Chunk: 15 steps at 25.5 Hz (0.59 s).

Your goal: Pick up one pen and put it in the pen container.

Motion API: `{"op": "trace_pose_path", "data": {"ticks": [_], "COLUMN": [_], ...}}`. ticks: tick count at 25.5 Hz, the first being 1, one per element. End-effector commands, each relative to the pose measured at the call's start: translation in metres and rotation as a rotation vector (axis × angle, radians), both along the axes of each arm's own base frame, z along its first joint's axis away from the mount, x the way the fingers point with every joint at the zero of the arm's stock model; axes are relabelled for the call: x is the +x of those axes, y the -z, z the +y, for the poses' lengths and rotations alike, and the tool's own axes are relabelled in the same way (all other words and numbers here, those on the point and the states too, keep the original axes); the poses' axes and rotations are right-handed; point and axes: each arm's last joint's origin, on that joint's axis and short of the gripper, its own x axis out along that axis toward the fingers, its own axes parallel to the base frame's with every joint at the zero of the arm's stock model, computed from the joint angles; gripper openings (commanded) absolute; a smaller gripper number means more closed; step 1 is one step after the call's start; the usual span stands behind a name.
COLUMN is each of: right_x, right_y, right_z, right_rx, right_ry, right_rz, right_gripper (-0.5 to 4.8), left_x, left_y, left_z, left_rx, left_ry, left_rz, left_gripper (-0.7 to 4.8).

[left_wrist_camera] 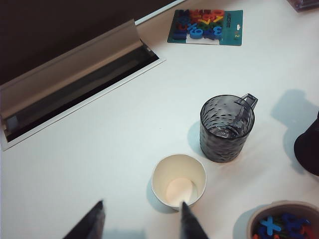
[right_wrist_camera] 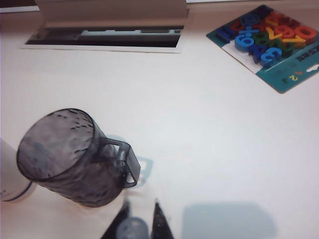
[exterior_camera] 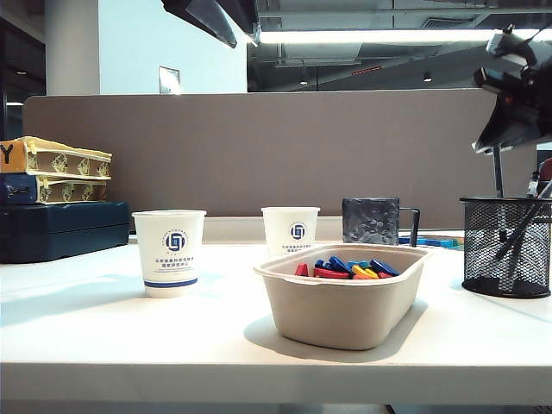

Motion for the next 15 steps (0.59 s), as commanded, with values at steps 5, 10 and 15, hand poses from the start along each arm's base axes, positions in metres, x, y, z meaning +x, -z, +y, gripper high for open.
{"op": "trace_pose_path", "data": {"ticks": [5,10,15], "right_x": [0.008,0.011,0.012], "right_y": [0.01,0.015,0.017], "right_z": [0.0,-0.001,-0.001], "right_rx": [-0.006,-0.012,-0.031], "right_ry": [0.003,0.016,0.027], "right_rz": [0.01,0.025,0.029], "right_gripper": [-0.01,-0.01,-0.01], "left_x": [-0.001,-0.001,-0.001], "left_y": [-0.005,-0.005,-0.005], "left_z": [0.0,0.0,0.0], "left_rx": [-0.014,-0.013,-0.013], "left_ry": [0.004,0.002,0.002], "left_rz": [-0.019,-0.02,-0.02], "left_gripper": [1.87,1.87,1.87]}}
